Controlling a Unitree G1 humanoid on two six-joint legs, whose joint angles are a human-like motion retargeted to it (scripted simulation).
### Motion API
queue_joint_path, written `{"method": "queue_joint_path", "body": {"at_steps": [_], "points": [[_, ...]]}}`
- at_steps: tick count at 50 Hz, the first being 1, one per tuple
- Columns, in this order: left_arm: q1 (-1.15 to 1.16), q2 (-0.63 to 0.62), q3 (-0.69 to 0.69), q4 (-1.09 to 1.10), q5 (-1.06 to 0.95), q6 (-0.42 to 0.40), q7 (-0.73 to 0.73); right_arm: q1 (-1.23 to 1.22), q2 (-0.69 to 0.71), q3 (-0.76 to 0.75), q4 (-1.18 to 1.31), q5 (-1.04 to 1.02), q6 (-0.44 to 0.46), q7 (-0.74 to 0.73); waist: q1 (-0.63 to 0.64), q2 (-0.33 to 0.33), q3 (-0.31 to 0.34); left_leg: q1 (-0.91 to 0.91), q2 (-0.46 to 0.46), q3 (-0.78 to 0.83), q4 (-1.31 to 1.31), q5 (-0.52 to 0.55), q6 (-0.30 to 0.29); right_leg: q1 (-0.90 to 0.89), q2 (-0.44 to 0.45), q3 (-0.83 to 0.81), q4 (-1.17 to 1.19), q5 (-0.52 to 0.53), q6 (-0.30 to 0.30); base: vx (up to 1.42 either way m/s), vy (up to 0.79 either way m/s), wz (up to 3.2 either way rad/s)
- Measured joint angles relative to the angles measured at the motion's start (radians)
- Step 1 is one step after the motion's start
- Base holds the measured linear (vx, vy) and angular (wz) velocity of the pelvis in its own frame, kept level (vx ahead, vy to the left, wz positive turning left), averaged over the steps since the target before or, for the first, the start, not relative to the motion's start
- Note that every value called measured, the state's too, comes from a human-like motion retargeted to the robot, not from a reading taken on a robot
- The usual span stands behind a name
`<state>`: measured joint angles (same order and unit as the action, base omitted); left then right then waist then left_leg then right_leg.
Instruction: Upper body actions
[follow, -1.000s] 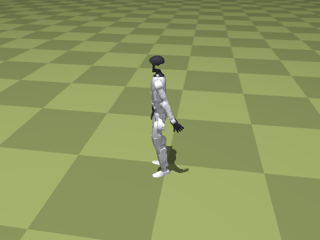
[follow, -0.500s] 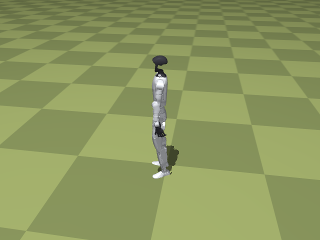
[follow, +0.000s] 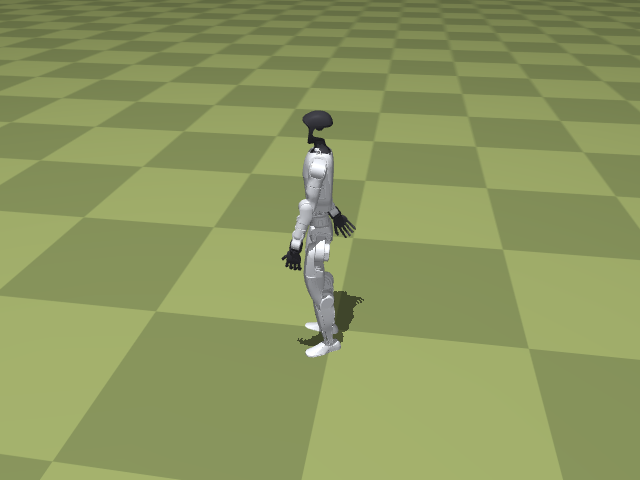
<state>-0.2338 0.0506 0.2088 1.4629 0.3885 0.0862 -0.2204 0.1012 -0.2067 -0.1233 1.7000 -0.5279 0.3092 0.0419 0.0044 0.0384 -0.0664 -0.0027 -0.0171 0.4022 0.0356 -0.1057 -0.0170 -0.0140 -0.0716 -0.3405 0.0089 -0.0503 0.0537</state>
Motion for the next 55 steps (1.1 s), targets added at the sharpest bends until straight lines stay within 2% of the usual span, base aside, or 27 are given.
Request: {"method": "queue_joint_path", "body": {"at_steps": [5, 8, 11, 15, 20, 25, 28, 32, 35, 40, 45, 48, 52, 55], "points": [[0.282, 0.04, 0.093, 0.233, 0.048, 0.158, 0.006, -0.31, 0.102, 0.142, -0.071, -0.192, -0.137, 0.116, -0.017, 0.018, -0.005, 0.013, 0.005, 0.022, -0.013, -0.003, -0.004, -0.022, 0.011, 0.033, 0.007, 0.007, -0.007, 0.0, -0.01, -0.23], [0.501, 0.043, 0.105, 0.237, 0.035, 0.253, -0.024, -0.427, 0.181, 0.182, -0.23, -0.225, -0.218, 0.202, -0.027, 0.025, 0.0, 0.021, 0.01, 0.044, -0.021, -0.006, -0.009, -0.038, 0.018, 0.058, 0.012, 0.012, -0.01, 0.02, -0.02, -0.36], [0.674, 0.036, 0.142, 0.237, 0.067, 0.254, -0.025, -0.536, 0.251, 0.19, -0.33, -0.202, -0.297, 0.253, -0.03, 0.031, 0.005, 0.027, 0.018, 0.062, -0.024, -0.009, -0.013, -0.05, 0.026, 0.079, 0.017, 0.016, -0.011, -0.01, -0.01, -0.32], [0.803, 0.023, 0.222, 0.237, 0.107, 0.242, -0.007, -0.634, 0.301, 0.211, -0.389, -0.146, -0.38, 0.251, -0.033, 0.033, 0.015, 0.033, 0.026, 0.067, -0.024, -0.01, -0.017, -0.052, 0.031, 0.092, 0.022, 0.017, -0.009, -0.01, 0.0, -0.05], [0.761, 0.034, 0.221, 0.237, 0.04, 0.279, 0.012, -0.628, 0.299, 0.241, -0.389, -0.193, -0.435, 0.229, -0.044, 0.018, 0.016, 0.029, 0.022, 0.046, -0.021, -0.005, -0.015, -0.043, 0.027, 0.082, 0.022, 0.011, -0.008, 0.01, -0.02, 0.15], [0.51, 0.078, 0.071, 0.237, 0.032, 0.266, 0.011, -0.479, 0.235, 0.244, -0.296, -0.269, -0.391, 0.156, -0.038, -0.004, -0.002, 0.015, 0.011, 0.016, -0.017, 0.004, -0.011, -0.029, 0.015, 0.05, 0.014, 0.007, -0.01, 0.03, -0.01, 0.31], [0.283, 0.089, -0.008, 0.237, 0.051, 0.251, 0.003, -0.368, 0.181, 0.187, -0.172, -0.261, -0.303, 0.085, -0.022, -0.015, -0.004, 0.011, 0.007, 0.003, -0.013, 0.007, -0.007, -0.016, 0.011, 0.027, 0.008, 0.006, -0.01, 0.0, 0.01, 0.22], [0.021, 0.06, -0.045, 0.14, 0.072, 0.218, -0.019, -0.215, 0.101, 0.079, 0.0, -0.169, -0.185, 0.001, -0.012, -0.031, 0.0, 0.01, 0.006, -0.003, -0.007, 0.008, -0.003, 0.0, 0.005, 0.006, 0.003, 0.006, -0.005, 0.0, 0.0, 0.0], [-0.137, 0.035, -0.06, 0.036, 0.089, 0.16, -0.024, -0.055, 0.046, 0.005, 0.0, -0.102, -0.078, 0.001, -0.003, -0.04, 0.002, 0.008, 0.009, 0.011, -0.004, 0.006, -0.004, 0.002, 0.002, 0.001, 0.001, 0.008, -0.003, 0.01, 0.0, -0.16], [-0.31, 0.027, -0.107, -0.141, 0.103, 0.033, 0.028, 0.147, -0.032, -0.079, 0.0, -0.034, -0.054, -0.009, -0.02, -0.031, -0.008, -0.002, 0.015, 0.026, -0.005, 0.005, -0.004, -0.006, 0.004, -0.01, -0.005, 0.015, -0.002, 0.02, 0.0, -0.08], [-0.363, 0.046, -0.141, -0.254, 0.081, -0.029, 0.117, 0.242, -0.074, -0.138, 0.0, 0.012, -0.04, -0.082, -0.029, -0.025, 0.009, 0.0, 0.02, 0.037, 0.001, 0.001, -0.005, -0.005, 0.003, -0.01, -0.004, 0.017, -0.003, -0.02, 0.0, -0.05], [-0.327, 0.032, -0.147, -0.26, 0.055, -0.045, 0.113, 0.26, -0.071, -0.142, 0.0, 0.071, -0.018, -0.109, -0.014, -0.023, 0.011, 0.001, 0.018, 0.036, 0.002, 0.0, -0.005, -0.003, 0.001, -0.01, -0.004, 0.016, -0.004, 0.0, 0.0, 0.0], [-0.208, 0.007, -0.141, -0.19, 0.029, -0.038, 0.072, 0.205, -0.041, -0.112, 0.0, 0.125, -0.02, -0.105, 0.0, -0.017, 0.002, -0.006, 0.013, 0.015, 0.002, 0.002, -0.003, -0.003, -0.001, -0.015, -0.004, 0.01, -0.004, 0.01, 0.02, 0.23], [-0.084, -0.004, -0.104, -0.072, 0.036, -0.014, 0.058, 0.1, -0.006, -0.068, 0.0, 0.099, -0.076, -0.071, -0.001, -0.006, -0.005, -0.009, 0.01, -0.006, 0.0, 0.004, 0.0, -0.005, 0.001, -0.019, -0.002, 0.005, -0.004, 0.01, 0.03, 0.32]]}}
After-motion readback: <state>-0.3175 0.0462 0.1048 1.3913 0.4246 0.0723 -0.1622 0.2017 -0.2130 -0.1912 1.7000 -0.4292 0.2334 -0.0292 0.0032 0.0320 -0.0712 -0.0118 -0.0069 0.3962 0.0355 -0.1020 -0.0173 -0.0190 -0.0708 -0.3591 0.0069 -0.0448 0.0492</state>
